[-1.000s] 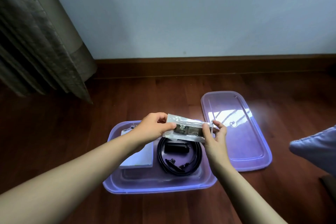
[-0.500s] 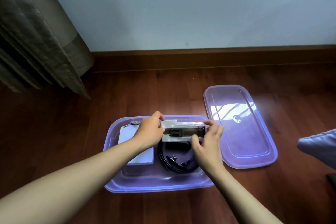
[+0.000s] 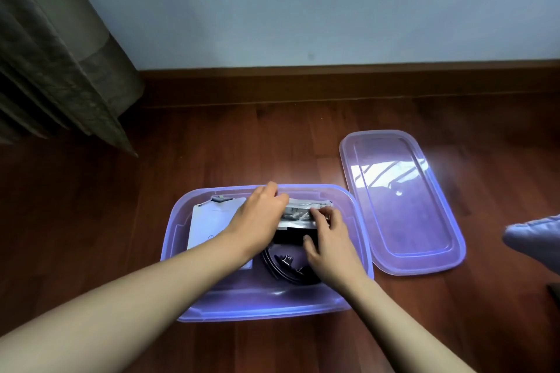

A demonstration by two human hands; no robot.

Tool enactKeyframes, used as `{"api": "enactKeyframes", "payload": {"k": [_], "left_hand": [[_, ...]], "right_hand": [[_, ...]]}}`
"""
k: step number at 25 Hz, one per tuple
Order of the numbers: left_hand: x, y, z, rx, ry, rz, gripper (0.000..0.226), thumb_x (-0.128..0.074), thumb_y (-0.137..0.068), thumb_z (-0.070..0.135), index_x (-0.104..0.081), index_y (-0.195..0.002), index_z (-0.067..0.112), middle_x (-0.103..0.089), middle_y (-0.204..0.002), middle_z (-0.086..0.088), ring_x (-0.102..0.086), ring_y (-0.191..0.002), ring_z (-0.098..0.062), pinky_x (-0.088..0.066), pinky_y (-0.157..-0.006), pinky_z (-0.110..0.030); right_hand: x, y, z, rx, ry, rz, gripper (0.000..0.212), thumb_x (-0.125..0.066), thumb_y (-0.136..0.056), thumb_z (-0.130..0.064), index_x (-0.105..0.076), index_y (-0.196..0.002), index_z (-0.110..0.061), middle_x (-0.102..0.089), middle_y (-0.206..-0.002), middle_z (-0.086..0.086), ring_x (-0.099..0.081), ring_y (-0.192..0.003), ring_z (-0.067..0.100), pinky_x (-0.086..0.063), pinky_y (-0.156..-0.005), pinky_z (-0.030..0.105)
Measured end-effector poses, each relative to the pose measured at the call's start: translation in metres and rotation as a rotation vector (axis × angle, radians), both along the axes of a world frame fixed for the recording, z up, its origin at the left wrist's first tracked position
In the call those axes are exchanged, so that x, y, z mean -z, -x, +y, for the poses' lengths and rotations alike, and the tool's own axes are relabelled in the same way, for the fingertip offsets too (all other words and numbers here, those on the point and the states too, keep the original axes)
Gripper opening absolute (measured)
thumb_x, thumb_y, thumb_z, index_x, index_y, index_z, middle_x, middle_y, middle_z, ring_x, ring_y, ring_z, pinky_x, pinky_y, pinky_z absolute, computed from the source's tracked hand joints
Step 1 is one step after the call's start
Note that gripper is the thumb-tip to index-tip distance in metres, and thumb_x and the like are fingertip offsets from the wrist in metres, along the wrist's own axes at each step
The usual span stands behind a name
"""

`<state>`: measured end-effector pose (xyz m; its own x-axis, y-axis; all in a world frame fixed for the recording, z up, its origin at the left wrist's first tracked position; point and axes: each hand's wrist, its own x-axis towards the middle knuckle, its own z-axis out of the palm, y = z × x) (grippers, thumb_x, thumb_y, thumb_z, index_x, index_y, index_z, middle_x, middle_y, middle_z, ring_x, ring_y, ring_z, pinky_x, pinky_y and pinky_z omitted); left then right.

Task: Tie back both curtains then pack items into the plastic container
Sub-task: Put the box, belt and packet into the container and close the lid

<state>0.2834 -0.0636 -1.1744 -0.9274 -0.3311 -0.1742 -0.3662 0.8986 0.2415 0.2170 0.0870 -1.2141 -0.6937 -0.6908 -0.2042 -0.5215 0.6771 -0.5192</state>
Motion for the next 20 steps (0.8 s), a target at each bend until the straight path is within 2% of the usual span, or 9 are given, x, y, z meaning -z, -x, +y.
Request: {"api": "enactKeyframes", "payload": {"k": [3,6,9,11,13,14,16,18,20], "left_hand": [[0.017,-0.003,0.005,0.121,-0.009,-0.062,0.023,-0.041,-0.093,0.009,-0.056,-0.111,0.011,-0.052,-0.112,-0.009,-0.046,-0.11,-0.029,-0.046,-0.088,-0.042],[0.023,-0.003,0.003,0.126,0.007,-0.077,0.026,-0.043,-0.092,0.007,-0.055,-0.115,0.012,-0.052,-0.114,-0.008,-0.047,-0.111,-0.029,-0.047,-0.089,-0.043],[0.018,-0.002,0.003,0.121,0.004,-0.089,0.029,-0.043,-0.09,0.003,-0.052,-0.116,0.01,-0.052,-0.116,-0.011,-0.046,-0.112,-0.031,-0.046,-0.089,-0.043],[0.016,-0.004,0.006,0.127,0.019,-0.093,0.03,-0.041,-0.09,0.005,-0.051,-0.118,0.008,-0.051,-0.118,-0.012,-0.045,-0.113,-0.031,-0.044,-0.092,-0.042],[0.016,-0.005,0.009,0.136,0.047,-0.096,0.033,-0.041,-0.09,0.008,-0.051,-0.122,0.008,-0.051,-0.119,-0.013,-0.045,-0.114,-0.031,-0.043,-0.094,-0.039],[0.017,-0.005,0.009,0.14,0.059,-0.094,0.035,-0.041,-0.09,0.009,-0.05,-0.124,0.008,-0.052,-0.12,-0.013,-0.045,-0.115,-0.031,-0.042,-0.096,-0.038],[0.016,-0.005,0.01,0.151,0.058,-0.09,0.039,-0.041,-0.089,0.01,-0.049,-0.127,0.008,-0.054,-0.121,-0.013,-0.046,-0.116,-0.031,-0.041,-0.098,-0.037],[0.015,-0.005,0.012,0.161,0.063,-0.084,0.039,-0.04,-0.089,0.01,-0.049,-0.127,0.007,-0.055,-0.122,-0.014,-0.047,-0.116,-0.031,-0.038,-0.099,-0.035],[0.014,-0.005,0.012,0.164,0.076,-0.095,0.038,-0.04,-0.088,0.011,-0.05,-0.125,0.006,-0.056,-0.121,-0.014,-0.048,-0.115,-0.03,-0.037,-0.099,-0.034]], "right_hand": [[-0.002,0.0,-0.003,-0.02,0.005,0.038,0.05,-0.041,-0.089,-0.016,-0.039,-0.139,-0.01,-0.033,-0.142,0.008,-0.034,-0.131,0.027,-0.042,-0.099,0.04],[-0.02,0.01,-0.005,0.024,0.184,0.197,0.046,-0.039,-0.083,-0.015,-0.052,-0.127,-0.007,-0.047,-0.131,0.012,-0.045,-0.121,0.031,-0.046,-0.094,0.043],[-0.038,0.041,0.008,0.377,0.323,0.358,0.04,-0.056,-0.084,-0.014,-0.05,-0.123,-0.008,-0.051,-0.118,0.014,-0.045,-0.11,0.031,-0.035,-0.093,0.038],[-0.033,0.061,0.029,0.803,0.311,0.204,0.048,-0.061,-0.084,-0.021,-0.044,-0.125,-0.004,-0.045,-0.126,0.02,-0.042,-0.117,0.039,-0.03,-0.098,0.04],[-0.022,0.07,0.05,1.251,0.226,-0.103,0.066,-0.065,-0.084,-0.029,-0.032,-0.132,0.001,-0.029,-0.141,0.024,-0.034,-0.127,0.044,-0.03,-0.102,0.044],[-0.017,0.069,0.059,1.392,0.172,-0.236,0.075,-0.065,-0.084,-0.032,-0.026,-0.135,0.005,-0.022,-0.144,0.025,-0.031,-0.129,0.044,-0.03,-0.103,0.045],[-0.005,0.062,0.073,1.491,0.06,-0.4,0.082,-0.061,-0.086,-0.039,-0.02,-0.136,0.012,-0.017,-0.147,0.025,-0.022,-0.135,0.039,-0.023,-0.107,0.044],[0.005,0.059,0.078,1.466,0.001,-0.437,0.083,-0.057,-0.088,-0.042,-0.022,-0.134,0.017,-0.02,-0.146,0.025,-0.017,-0.138,0.033,-0.02,-0.108,0.045],[0.009,0.061,0.078,1.474,0.027,-0.432,0.08,-0.06,-0.088,-0.038,-0.025,-0.131,0.019,-0.022,-0.143,0.026,-0.017,-0.138,0.032,-0.023,-0.108,0.045]]}}
